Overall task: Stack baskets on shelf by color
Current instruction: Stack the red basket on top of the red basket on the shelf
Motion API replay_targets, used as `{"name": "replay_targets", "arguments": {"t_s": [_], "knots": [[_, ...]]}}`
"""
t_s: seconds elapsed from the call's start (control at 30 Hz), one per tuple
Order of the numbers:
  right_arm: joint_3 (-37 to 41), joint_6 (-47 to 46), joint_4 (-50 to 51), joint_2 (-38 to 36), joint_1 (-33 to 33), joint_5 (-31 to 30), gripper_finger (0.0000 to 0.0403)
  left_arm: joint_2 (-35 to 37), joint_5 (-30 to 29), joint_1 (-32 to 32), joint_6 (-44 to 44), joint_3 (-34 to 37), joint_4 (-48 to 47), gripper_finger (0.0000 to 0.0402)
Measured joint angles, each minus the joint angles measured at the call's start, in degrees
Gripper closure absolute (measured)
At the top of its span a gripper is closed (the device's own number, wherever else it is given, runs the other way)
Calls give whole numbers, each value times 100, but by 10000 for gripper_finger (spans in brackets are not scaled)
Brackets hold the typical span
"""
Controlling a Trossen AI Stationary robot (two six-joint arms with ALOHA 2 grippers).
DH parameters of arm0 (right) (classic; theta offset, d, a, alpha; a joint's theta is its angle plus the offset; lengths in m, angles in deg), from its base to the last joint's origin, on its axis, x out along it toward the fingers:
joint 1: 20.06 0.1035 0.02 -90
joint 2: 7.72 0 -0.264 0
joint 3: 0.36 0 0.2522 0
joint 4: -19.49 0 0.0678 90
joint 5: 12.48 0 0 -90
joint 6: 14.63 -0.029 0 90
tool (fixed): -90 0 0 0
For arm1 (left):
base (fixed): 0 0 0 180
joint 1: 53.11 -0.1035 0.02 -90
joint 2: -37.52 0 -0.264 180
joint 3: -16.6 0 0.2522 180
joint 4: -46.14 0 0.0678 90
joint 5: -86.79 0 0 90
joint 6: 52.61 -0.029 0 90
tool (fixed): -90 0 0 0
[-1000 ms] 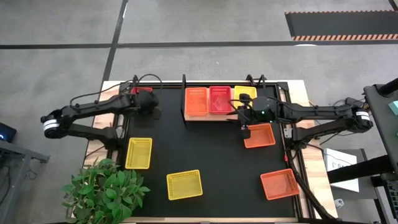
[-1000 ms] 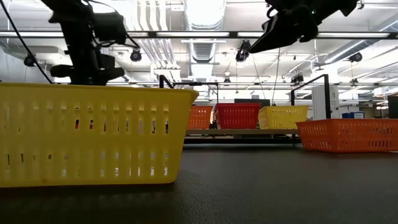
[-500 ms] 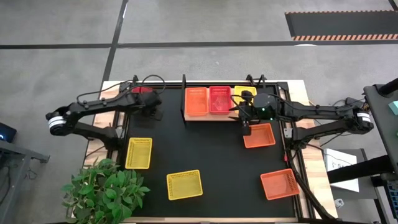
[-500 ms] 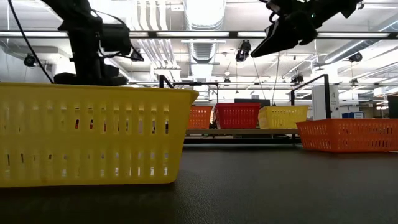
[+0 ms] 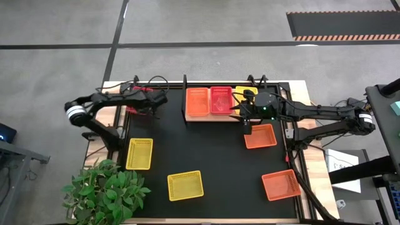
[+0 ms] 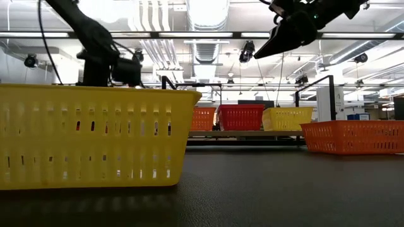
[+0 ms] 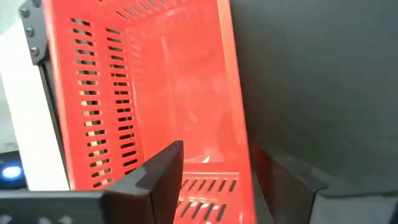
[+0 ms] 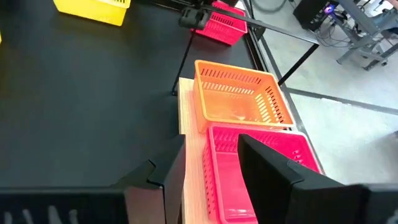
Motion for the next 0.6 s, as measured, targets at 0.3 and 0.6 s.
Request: {"name": "replay_targets", "arguments": {"t_s": [0.3, 0.6], "knots": [[-20, -283, 2, 7, 2, 2, 264, -416, 39, -41, -214, -4, -20, 292], [38, -958, 1, 11, 95, 381, 268, 281, -644, 60, -578, -22, -105, 396]]}}
